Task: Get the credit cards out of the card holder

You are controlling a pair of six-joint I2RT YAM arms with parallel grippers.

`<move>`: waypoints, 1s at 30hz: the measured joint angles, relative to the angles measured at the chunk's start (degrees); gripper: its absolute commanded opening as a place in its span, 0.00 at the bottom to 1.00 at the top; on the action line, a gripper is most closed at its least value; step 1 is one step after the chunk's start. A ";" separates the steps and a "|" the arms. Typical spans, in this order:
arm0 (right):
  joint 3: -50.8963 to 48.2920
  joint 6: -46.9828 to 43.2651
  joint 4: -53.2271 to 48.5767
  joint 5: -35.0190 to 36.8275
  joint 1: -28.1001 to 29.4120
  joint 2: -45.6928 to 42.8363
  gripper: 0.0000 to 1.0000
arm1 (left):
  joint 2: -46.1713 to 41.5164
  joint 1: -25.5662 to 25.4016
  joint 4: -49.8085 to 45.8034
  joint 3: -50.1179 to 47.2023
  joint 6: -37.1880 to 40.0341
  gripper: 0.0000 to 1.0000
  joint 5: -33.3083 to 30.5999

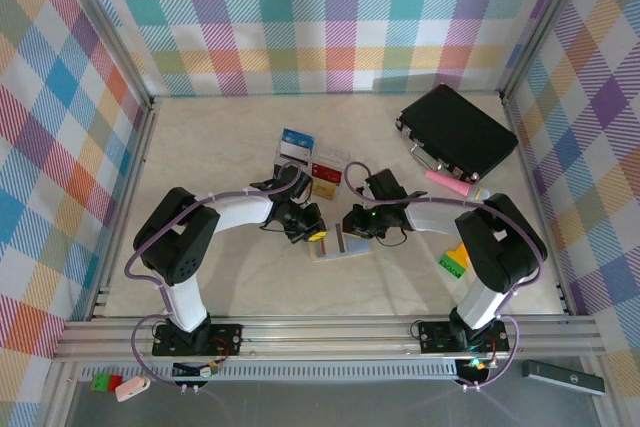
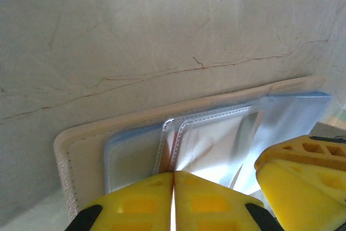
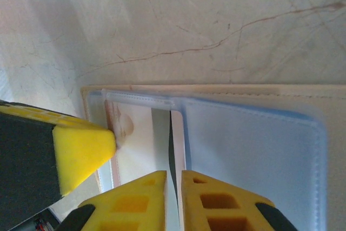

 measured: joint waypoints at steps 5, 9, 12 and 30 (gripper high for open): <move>-1.53 0.57 1.33 -0.20 -0.52 0.39 0.13 | -0.07 0.00 0.15 -0.09 0.22 0.08 -0.04; -2.03 0.96 2.08 -0.46 -0.68 0.50 0.13 | -0.11 0.00 0.20 -0.15 0.39 0.08 -0.04; -2.08 0.96 2.38 -0.92 -0.68 0.59 0.13 | -0.26 0.00 0.63 -0.52 0.42 0.08 -0.04; -2.78 0.94 3.78 -2.36 -0.68 0.72 0.11 | -0.39 0.00 1.01 -0.79 0.42 0.08 -0.04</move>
